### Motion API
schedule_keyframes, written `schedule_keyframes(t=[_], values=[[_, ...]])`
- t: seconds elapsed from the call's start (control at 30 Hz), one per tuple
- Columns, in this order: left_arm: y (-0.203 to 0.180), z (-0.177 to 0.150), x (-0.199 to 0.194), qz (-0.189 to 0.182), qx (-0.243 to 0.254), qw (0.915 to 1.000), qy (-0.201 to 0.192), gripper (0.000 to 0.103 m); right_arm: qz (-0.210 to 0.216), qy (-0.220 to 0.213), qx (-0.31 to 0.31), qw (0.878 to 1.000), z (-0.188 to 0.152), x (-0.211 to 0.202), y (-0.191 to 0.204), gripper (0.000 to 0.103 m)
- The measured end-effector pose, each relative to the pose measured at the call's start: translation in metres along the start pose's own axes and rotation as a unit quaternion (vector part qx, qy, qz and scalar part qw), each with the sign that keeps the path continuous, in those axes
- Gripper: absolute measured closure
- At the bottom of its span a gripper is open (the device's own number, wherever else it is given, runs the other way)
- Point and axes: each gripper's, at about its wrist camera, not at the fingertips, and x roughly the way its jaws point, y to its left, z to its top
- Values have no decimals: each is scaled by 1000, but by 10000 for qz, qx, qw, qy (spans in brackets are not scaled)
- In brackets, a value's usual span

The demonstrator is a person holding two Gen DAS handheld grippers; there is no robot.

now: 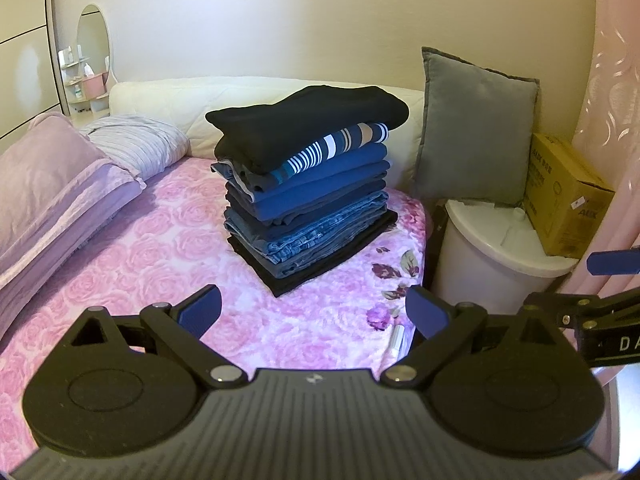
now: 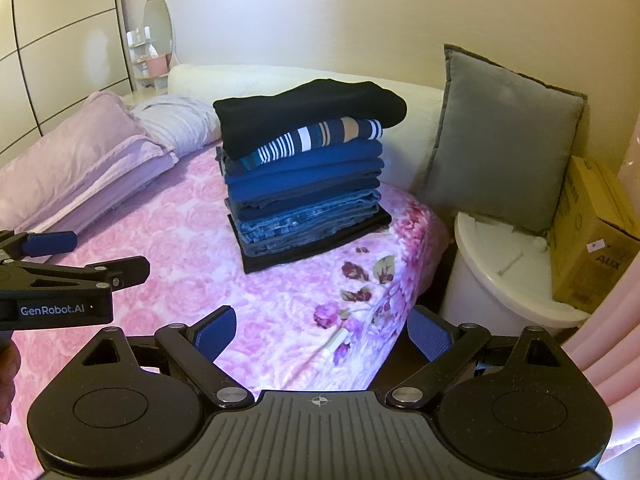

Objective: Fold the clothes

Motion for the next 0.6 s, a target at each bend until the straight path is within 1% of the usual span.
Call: schedule_keyframes(t=[0.2, 0.6], values=[[2, -1, 0, 46, 24, 10000, 2, 6, -36, 9, -61, 10000, 0, 0, 4, 8], [9, -7, -2, 14, -16, 10000, -23, 6, -77, 5, -121, 9999, -1, 0, 16, 8]])
